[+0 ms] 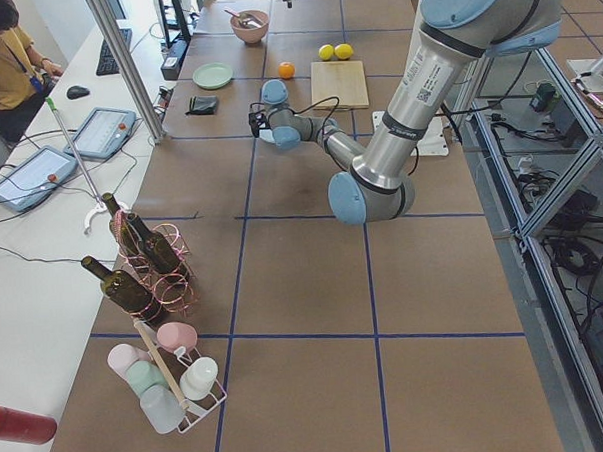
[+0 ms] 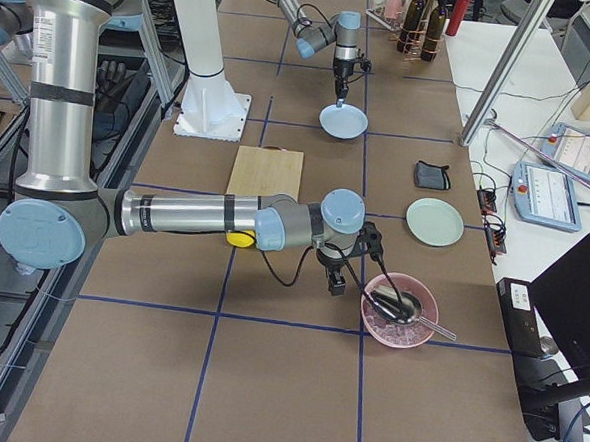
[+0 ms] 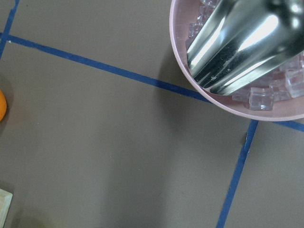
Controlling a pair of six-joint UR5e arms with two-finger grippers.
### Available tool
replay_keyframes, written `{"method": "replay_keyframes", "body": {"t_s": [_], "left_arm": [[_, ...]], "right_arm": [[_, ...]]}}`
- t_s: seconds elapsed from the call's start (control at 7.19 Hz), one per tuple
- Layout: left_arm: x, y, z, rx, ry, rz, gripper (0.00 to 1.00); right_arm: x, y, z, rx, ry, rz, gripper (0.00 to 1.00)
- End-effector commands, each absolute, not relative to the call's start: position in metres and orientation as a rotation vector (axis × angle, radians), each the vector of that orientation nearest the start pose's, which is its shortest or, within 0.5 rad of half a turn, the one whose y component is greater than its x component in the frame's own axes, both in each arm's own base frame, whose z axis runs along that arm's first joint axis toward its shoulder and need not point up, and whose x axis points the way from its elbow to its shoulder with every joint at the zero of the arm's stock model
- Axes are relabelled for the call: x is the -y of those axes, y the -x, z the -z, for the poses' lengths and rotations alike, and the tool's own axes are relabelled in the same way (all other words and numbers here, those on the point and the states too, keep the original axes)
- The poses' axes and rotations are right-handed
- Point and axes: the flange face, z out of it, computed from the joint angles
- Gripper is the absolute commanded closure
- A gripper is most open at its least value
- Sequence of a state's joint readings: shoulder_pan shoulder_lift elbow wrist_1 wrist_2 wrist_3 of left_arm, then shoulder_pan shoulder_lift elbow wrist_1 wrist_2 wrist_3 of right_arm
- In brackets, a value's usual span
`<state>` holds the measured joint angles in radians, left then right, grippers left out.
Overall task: Pick orange to plate
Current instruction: 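Slide the light blue plate with the left gripper toward the table center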
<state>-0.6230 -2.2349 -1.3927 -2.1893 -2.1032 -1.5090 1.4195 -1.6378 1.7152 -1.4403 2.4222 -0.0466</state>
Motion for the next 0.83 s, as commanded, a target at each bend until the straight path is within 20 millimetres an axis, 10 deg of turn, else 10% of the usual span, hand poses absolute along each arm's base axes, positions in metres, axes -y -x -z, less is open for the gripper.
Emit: {"method": "replay_keyframes", "body": {"t_s": [0.0, 0.14, 0.7], "left_arm": [[0.486, -0.556, -0.269, -1.165, 0.095, 0.190, 0.76], [0.485, -0.555, -0.274, -1.161, 0.095, 0.187, 0.38], [0.476, -0.512, -0.267, -1.220, 0.059, 0.191, 0.38]], "right_arm": [[0.481, 0.025, -0.595, 0.864, -0.149, 0.294, 0.00], [0.480, 0.035, -0.594, 0.869, -0.140, 0.313, 0.00], [0.482, 0.140, -0.492, 0.898, -0.057, 0.170, 0.00]]}}
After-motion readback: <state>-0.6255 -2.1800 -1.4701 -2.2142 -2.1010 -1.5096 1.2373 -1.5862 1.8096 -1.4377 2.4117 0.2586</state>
